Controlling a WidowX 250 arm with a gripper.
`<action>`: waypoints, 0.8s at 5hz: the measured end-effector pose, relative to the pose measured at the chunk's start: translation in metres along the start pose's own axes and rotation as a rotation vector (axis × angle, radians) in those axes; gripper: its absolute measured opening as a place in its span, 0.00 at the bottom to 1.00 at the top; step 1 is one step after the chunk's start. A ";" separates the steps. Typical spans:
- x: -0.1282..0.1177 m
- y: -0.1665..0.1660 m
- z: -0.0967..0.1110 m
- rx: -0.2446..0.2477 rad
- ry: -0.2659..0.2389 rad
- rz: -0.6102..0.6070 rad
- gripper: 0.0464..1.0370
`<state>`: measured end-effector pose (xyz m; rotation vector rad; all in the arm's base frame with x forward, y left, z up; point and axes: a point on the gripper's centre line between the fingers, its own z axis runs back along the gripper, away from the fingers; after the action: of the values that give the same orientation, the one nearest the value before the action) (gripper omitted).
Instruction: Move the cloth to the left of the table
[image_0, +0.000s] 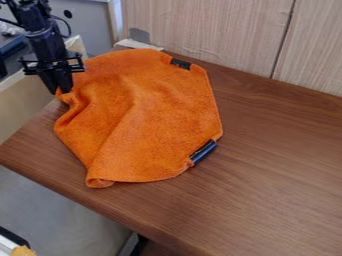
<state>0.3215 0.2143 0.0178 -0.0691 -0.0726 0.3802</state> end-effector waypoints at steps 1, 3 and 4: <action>-0.001 0.004 0.000 0.008 0.005 0.011 0.58; -0.004 0.008 -0.001 0.004 0.009 0.031 0.98; -0.004 0.009 -0.001 0.005 0.009 0.032 0.97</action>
<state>0.3144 0.2205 0.0164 -0.0672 -0.0617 0.4116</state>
